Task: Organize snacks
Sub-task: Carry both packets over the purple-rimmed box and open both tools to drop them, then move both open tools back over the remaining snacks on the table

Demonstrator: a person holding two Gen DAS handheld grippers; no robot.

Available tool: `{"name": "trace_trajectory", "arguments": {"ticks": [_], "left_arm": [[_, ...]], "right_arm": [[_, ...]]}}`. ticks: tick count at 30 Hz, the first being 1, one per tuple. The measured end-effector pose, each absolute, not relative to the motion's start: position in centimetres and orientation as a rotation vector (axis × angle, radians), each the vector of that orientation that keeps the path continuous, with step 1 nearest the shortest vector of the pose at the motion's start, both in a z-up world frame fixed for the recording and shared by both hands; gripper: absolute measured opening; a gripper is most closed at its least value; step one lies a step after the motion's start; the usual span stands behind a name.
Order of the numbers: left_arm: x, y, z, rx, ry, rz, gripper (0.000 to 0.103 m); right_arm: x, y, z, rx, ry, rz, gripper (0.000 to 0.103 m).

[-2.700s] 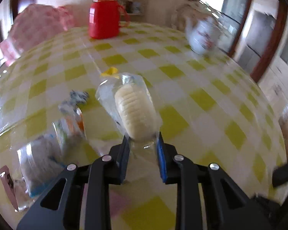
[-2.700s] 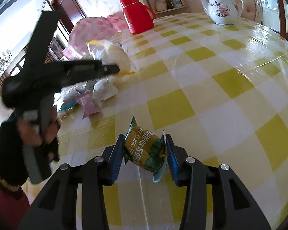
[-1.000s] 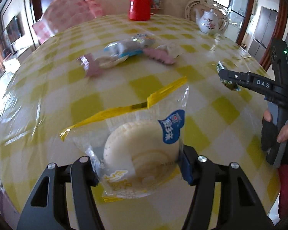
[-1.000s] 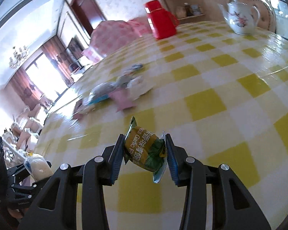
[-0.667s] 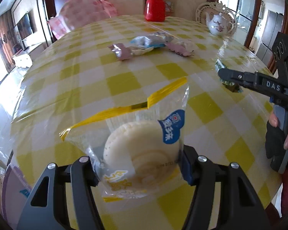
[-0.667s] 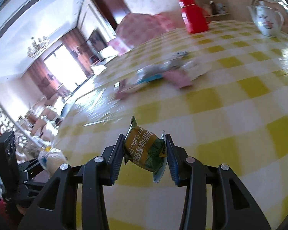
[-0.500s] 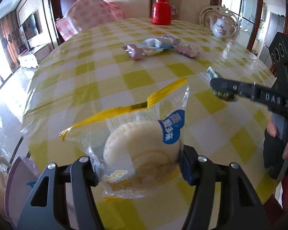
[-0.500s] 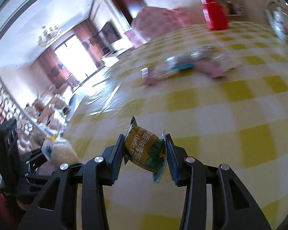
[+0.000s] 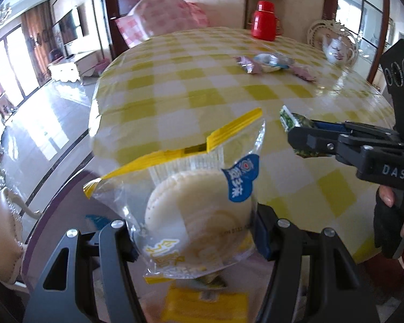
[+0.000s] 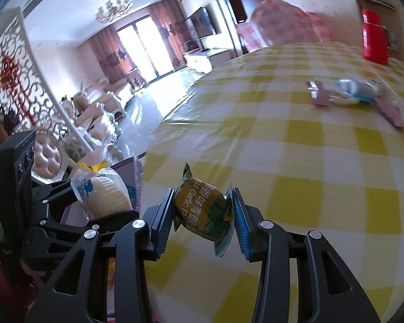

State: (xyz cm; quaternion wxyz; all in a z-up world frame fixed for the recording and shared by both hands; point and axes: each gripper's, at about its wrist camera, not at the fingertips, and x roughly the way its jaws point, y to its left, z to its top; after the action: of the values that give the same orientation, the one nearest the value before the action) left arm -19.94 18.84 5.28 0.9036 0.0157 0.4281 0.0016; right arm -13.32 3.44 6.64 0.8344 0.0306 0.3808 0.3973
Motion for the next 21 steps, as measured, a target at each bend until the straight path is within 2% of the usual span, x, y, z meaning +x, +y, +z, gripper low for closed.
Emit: {"name": "trace_trajectory", "arguments": {"ticks": [17,19,20,21], "left_arm": [[-24.9,27.1,2.6,0.063,0.984,0.170,0.063],[-24.8,27.6,2.5,0.063,0.993,0.195,0.065],[-24.8,27.8,2.5,0.061,0.994,0.205,0.071],[-24.8,27.9,2.6,0.057,0.994,0.217,0.082]], "right_arm": [[-22.5,13.2,6.6,-0.189,0.780,1.092,0.042],[-23.2,13.3,6.6,-0.201,0.777,1.145,0.046],[-23.5,13.3,6.6,-0.207,0.772,1.160,0.047],[-23.7,13.3,6.8,-0.210,0.759,1.163,0.050]]}}
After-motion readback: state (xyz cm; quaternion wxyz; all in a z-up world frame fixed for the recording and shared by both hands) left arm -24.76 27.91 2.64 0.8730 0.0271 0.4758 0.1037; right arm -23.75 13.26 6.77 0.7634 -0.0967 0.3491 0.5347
